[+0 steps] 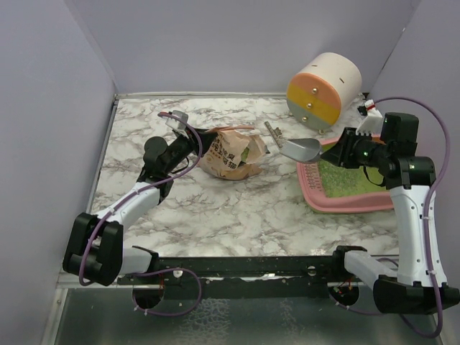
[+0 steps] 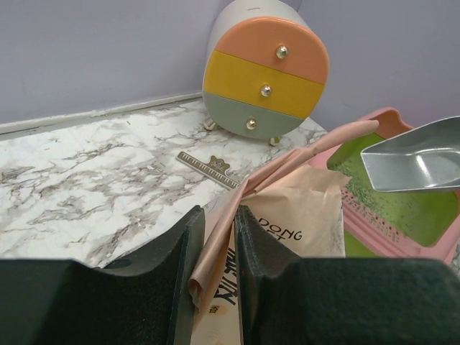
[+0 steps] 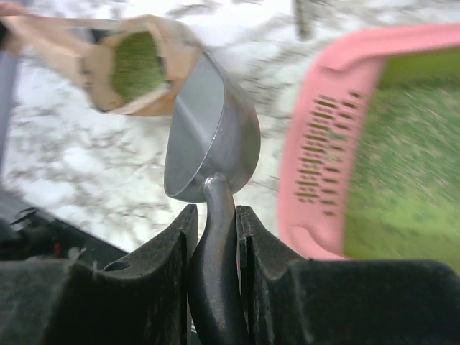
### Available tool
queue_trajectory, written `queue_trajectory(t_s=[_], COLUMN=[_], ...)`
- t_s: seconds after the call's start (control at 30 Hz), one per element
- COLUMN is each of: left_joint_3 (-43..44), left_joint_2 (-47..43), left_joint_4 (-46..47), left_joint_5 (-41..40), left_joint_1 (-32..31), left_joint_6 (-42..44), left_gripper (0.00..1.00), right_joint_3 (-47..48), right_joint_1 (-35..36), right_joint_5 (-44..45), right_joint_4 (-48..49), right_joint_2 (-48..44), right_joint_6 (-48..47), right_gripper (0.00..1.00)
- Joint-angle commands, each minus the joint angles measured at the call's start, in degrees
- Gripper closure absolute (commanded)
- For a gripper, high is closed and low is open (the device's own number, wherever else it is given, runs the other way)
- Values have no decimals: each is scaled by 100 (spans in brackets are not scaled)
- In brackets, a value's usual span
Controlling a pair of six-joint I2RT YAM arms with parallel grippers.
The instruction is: Fill the litter box with clean litter
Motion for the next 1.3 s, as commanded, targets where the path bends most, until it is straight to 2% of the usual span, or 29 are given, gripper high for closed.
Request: queue_trajectory(t_s=[0.0, 0.2, 0.3, 0.63, 0.97, 1.27], left_joint_3=[70, 70, 37, 5, 119, 158], left_joint_2=[-208, -301, -366, -645, -917, -1019], left_joint_4=[77, 74, 6, -414, -826, -954], left_joint_5=[217, 363, 384, 188, 203, 220], left_joint_1=[18, 22, 18, 20, 18, 18], left_joint_6=[62, 142, 258, 708, 1125, 1230], left_gripper=[76, 94, 100, 100, 100, 100], right_joint_3=[-207, -228, -152, -265, 615, 1415], right_joint_1=[24, 126, 441, 1929, 2359, 2900], right_joint_5=[-2058, -2646, -2310, -489, 740, 1352], right_joint_4=[1263, 1504, 1443, 1908, 1659, 1294], right_joint_2=[-143, 13, 213, 821, 1616, 2249], right_joint_6=[169, 106, -8, 258, 53, -80], right_gripper=[99, 99, 99, 99, 99, 99])
